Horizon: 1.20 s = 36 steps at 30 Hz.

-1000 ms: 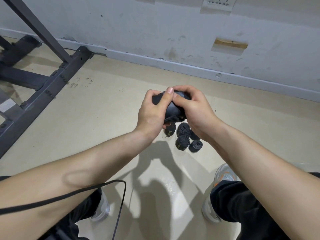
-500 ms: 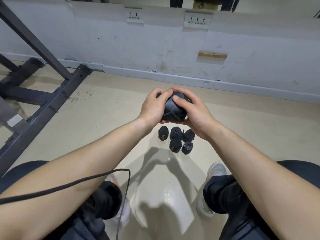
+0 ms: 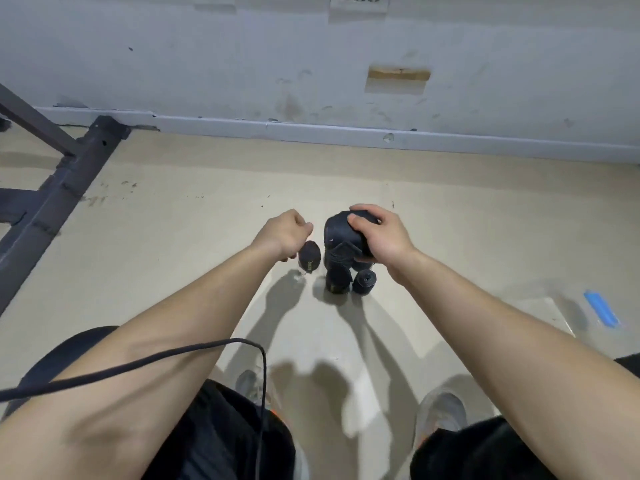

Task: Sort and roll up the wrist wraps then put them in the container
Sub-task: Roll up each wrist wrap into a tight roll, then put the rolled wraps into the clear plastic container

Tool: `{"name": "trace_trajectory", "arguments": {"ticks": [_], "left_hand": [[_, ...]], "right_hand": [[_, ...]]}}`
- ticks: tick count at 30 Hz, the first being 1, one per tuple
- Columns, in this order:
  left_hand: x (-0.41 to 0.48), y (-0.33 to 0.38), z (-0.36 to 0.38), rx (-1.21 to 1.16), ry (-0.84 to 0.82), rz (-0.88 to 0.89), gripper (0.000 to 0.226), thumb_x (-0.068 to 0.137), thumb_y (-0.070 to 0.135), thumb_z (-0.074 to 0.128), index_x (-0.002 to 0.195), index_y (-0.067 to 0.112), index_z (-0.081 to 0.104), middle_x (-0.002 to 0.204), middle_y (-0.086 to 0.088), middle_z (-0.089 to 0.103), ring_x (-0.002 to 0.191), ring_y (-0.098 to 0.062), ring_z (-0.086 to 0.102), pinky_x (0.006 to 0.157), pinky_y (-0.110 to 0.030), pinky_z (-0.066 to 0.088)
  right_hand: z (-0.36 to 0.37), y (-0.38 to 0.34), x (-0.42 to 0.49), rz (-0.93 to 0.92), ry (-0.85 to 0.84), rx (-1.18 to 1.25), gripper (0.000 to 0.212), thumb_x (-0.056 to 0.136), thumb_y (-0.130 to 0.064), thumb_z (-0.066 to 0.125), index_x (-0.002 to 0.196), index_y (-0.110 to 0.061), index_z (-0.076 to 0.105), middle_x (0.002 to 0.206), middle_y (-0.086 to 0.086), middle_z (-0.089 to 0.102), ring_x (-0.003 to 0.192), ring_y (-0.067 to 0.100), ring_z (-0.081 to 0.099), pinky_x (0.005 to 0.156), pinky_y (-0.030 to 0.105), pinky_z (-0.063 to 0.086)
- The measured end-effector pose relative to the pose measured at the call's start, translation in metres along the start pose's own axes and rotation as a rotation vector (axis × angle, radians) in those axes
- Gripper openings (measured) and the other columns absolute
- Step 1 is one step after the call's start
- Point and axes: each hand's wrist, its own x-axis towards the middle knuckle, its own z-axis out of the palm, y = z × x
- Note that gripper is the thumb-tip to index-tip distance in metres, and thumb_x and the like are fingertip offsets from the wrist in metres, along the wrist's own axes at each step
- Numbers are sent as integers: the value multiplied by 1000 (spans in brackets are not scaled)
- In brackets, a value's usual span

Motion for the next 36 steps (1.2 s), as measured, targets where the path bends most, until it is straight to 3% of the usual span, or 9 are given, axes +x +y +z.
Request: {"name": "trace_trajectory", "arguments": {"ticks": [2,6,11,17,22,25,29,36], "left_hand": [[37,-19,16,190,-18,2,29,95,40,57,120,25,55,116,-5,66,98,-26,63,91,-39,54],[96,-39,64,420,-124,63,73,84,32,75,148,27,40,140,-5,49,126,-32,50,99,-43,49],[150,-63,119,574,-195,62,105,73,26,83,157,36,20,159,-1,23,135,-37,36,90,-42,49],[179,-82,149,618,-167,62,77,82,17,69,149,31,33,149,-8,28,113,-41,53,88,-43,50],[175,-79,141,593,-68,67,57,85,5,61,138,20,45,137,-15,33,95,-43,54,83,-48,51],[158,-64,125,582,-7,37,58,83,9,68,135,22,46,146,-12,30,102,-44,56,83,-45,51],[124,-22,97,554,-10,68,62,79,21,75,133,27,45,129,-5,45,99,-33,55,77,-37,45],[41,79,98,573,-14,271,62,77,33,76,133,30,47,123,-1,46,100,-30,54,81,-37,48]], "right_hand": [[-4,31,26,54,57,-32,21,88,-34,71,109,-35,71,111,-12,66,113,23,66,88,52,61],[-17,94,69,134,144,-85,42,72,-49,67,112,-37,71,115,-11,69,111,21,67,97,50,57],[-29,154,103,191,176,-84,46,72,-46,67,115,-34,72,112,-11,72,107,17,69,94,47,59],[-28,197,115,245,189,-17,52,66,-54,68,117,-40,70,126,-8,66,115,19,65,98,49,57],[-27,197,104,227,177,-21,46,71,-50,67,116,-43,70,129,-10,62,118,17,62,99,47,56],[-34,184,95,226,166,-16,41,79,-43,68,120,-40,69,127,-11,64,116,15,62,100,45,55],[-50,156,74,169,191,4,39,84,-37,69,123,-33,69,117,-13,67,111,17,65,97,46,57],[-119,112,6,87,318,-3,36,91,-31,69,126,-30,68,124,-9,64,119,18,61,102,44,54]]}}
